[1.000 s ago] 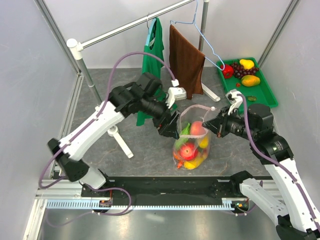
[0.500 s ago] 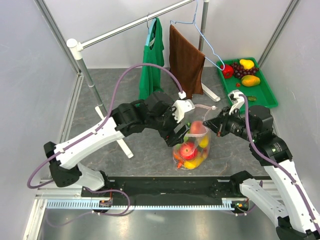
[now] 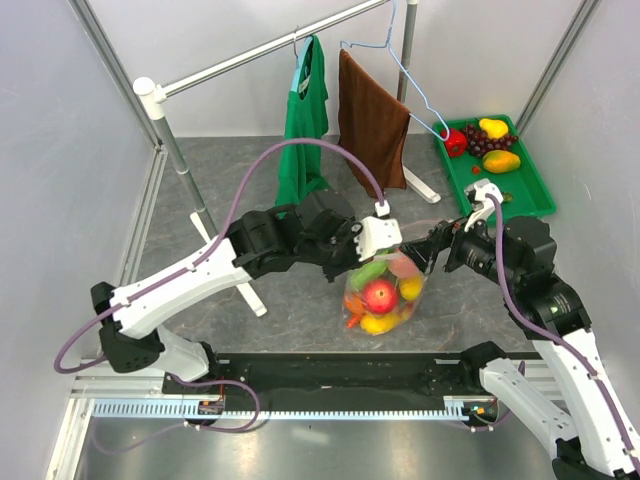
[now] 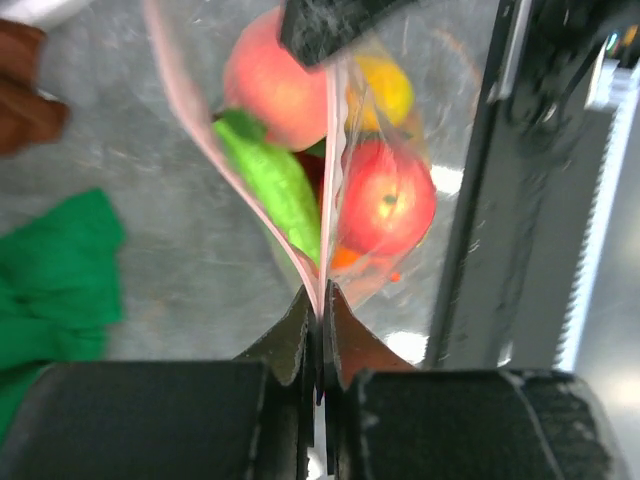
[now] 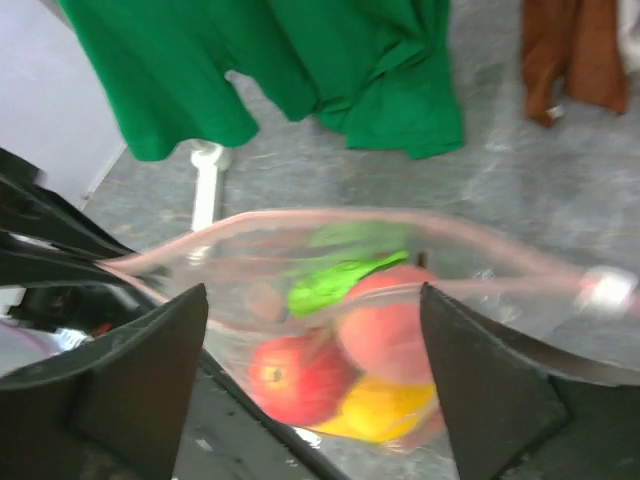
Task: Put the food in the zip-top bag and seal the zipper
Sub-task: Adjust the zipper food storage bag at the center of the board, then zip the zipper food storage bag at the center of the board.
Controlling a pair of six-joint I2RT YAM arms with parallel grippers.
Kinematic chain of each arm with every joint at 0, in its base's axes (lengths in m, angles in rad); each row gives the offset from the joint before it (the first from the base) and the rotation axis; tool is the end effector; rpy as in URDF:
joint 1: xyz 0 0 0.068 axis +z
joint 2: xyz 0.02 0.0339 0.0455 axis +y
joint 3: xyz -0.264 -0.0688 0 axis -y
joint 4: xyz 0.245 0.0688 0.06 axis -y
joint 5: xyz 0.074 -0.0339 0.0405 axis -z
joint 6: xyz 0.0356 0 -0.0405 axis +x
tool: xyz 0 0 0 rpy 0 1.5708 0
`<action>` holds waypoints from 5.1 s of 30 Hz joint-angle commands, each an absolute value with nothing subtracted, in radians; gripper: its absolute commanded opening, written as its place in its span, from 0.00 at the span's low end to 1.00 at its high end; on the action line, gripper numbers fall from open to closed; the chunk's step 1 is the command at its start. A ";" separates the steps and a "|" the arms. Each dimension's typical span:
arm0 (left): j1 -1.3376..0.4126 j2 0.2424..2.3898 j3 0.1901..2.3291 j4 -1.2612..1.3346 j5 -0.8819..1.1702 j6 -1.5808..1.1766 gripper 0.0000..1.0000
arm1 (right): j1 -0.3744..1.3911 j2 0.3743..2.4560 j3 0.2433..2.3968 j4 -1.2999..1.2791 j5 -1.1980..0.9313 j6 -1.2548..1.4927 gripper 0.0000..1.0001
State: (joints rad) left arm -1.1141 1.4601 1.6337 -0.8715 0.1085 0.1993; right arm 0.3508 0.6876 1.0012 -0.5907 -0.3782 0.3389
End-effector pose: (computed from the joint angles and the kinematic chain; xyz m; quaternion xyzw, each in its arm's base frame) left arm 0.1313 -0.2760 0.4070 0.5706 0.7027 -0.2305 0.3570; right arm 0.1209 0.0582 0.3844 -0.1179 0.7831 0.3413 0.5064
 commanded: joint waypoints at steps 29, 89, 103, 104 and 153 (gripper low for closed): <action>-0.631 1.029 1.186 -0.611 0.472 0.614 0.02 | 0.351 0.472 0.609 -0.385 -0.813 -0.341 0.79; -0.951 1.308 1.565 -0.600 0.460 0.508 1.00 | 0.469 0.719 0.936 -0.574 -0.681 -0.440 0.00; -1.031 1.431 1.528 -0.486 0.457 0.663 0.81 | 0.468 0.696 0.904 -0.514 -0.716 -0.420 0.00; -1.031 1.434 1.522 -0.489 0.451 0.672 0.82 | 0.468 0.696 0.902 -0.509 -0.716 -0.420 0.00; -0.936 1.371 1.477 -0.489 0.591 0.560 0.02 | 0.466 0.706 0.739 -0.144 -0.670 -0.161 0.07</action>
State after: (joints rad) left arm -0.9386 1.4063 1.4487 -0.5419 0.5545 0.6052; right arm 0.4648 0.7052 0.7387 -0.2092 -0.6727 -0.1909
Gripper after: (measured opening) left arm 0.034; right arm 0.228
